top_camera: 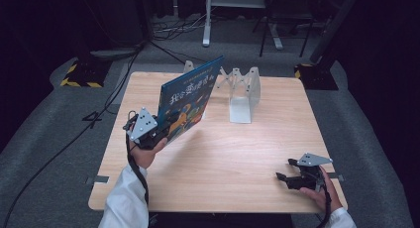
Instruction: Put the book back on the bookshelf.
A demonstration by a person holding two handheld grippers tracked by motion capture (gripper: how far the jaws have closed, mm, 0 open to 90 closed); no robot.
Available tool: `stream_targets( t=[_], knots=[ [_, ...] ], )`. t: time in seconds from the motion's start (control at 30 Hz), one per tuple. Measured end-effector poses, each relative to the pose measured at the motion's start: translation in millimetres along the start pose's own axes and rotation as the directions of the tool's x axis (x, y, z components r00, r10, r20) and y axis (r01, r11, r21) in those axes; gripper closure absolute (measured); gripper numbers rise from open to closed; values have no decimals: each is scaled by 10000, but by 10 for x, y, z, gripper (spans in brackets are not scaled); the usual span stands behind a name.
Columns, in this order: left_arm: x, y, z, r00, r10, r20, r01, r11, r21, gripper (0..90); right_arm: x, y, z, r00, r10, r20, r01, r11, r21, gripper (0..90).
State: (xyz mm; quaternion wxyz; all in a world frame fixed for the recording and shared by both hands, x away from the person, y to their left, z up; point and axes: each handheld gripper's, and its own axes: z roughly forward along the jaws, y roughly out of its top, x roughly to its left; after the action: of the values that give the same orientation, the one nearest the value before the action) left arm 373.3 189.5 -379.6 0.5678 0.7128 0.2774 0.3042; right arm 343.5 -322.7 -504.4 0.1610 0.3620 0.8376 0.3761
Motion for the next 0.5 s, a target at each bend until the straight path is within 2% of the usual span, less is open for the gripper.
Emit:
stream_targets(
  t=[0.13,0.3,0.5],
  knots=[
    [32,16,47,9999,3,-171,-1,9999,128,830,-1,0,0,10000,-5,-10,5,10000,4,222],
    [95,1,133,9990,-282,-338,285,9996,89,830,-1,0,1,10000,-47,-78,47,10000,-1,223],
    [154,-47,329,9978,-464,-476,481,9983,340,829,11,0,-1,9999,-88,109,88,10000,-18,230]
  ],
)
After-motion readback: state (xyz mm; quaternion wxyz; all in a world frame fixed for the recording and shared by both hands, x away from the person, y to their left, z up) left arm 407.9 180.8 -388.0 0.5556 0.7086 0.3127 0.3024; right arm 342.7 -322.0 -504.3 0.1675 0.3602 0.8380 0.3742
